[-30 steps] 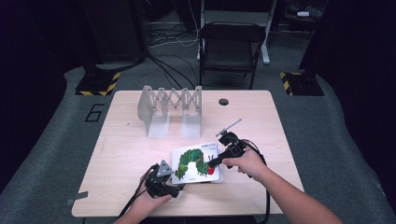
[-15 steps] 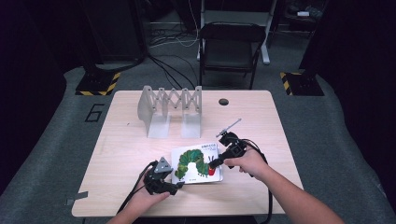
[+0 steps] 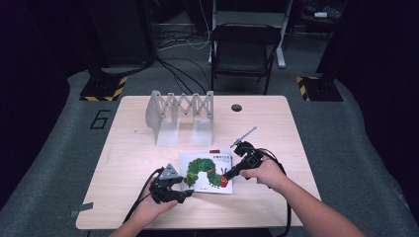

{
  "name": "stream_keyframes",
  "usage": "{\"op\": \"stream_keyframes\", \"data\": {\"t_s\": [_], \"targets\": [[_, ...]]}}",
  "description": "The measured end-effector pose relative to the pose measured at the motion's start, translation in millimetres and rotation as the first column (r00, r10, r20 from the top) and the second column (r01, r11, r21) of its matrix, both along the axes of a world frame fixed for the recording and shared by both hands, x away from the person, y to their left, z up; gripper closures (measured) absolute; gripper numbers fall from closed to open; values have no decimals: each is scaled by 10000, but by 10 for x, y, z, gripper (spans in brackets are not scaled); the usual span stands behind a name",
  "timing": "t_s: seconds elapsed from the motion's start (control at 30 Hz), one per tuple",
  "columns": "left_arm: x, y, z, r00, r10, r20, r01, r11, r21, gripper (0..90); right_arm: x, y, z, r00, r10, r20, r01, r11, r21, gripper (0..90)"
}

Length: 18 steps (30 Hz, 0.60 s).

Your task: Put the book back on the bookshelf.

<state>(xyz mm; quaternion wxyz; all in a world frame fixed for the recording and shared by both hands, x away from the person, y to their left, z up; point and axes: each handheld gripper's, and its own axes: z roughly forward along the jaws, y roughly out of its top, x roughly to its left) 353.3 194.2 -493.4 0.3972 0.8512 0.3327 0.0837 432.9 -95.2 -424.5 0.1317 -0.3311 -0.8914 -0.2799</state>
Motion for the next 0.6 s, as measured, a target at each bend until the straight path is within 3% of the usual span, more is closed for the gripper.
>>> {"op": "stream_keyframes", "data": {"t_s": [0.17, 0.27, 0.47, 0.6], "targets": [[-42, -96, -52, 9987, -501, -99, 504, 9984, 244, 340, -28, 39, -15, 9996, 277, 66, -277, 9996, 26, 787], [-38, -89, -64, 9984, -558, -79, 561, 9974, 446, 340, -56, 68, -8, 9982, 542, 249, -543, 9985, 37, 807], [-37, -49, -55, 9990, -408, -159, 413, 9986, 337, 348, -135, 137, -19, 9869, 1484, 634, -1474, 9889, -206, 839], [-49, -20, -50, 9991, -402, -156, 407, 9987, 300, 355, -152, 144, -23, 9815, 1710, 857, -1693, 9852, -263, 840]]}}
